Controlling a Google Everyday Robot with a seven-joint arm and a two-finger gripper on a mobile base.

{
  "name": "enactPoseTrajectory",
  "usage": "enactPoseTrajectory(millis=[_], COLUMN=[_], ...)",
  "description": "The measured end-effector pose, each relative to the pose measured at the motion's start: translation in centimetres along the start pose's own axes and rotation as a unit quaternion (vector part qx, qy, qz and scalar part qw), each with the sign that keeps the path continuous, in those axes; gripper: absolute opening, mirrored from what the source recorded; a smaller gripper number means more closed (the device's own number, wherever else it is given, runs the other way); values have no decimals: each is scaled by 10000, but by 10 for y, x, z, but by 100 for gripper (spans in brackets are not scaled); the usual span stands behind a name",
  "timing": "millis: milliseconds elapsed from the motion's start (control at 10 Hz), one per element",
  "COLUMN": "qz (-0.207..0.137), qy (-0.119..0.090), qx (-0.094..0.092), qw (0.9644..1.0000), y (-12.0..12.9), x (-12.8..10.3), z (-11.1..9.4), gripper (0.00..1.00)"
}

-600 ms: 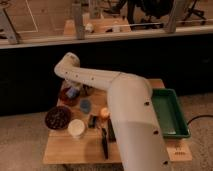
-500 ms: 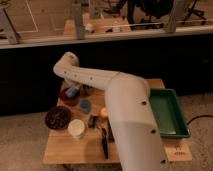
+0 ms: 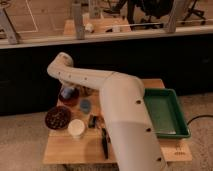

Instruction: Wipe red bowl with sponge

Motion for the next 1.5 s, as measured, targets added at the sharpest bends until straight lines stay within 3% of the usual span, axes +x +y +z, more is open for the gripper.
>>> enactPoseTrajectory(millis=[500,800,1200,1500], qz=[128,303,369,278], qy=[-96,-3,224,315], qx=[-94,-217,-247,-142], qw=[9998,9993,9988,9990], y=[38,53,40,15], x=[-15,-1,21,17], z=[-9,-6,-2,-2], gripper=[0,0,0,0])
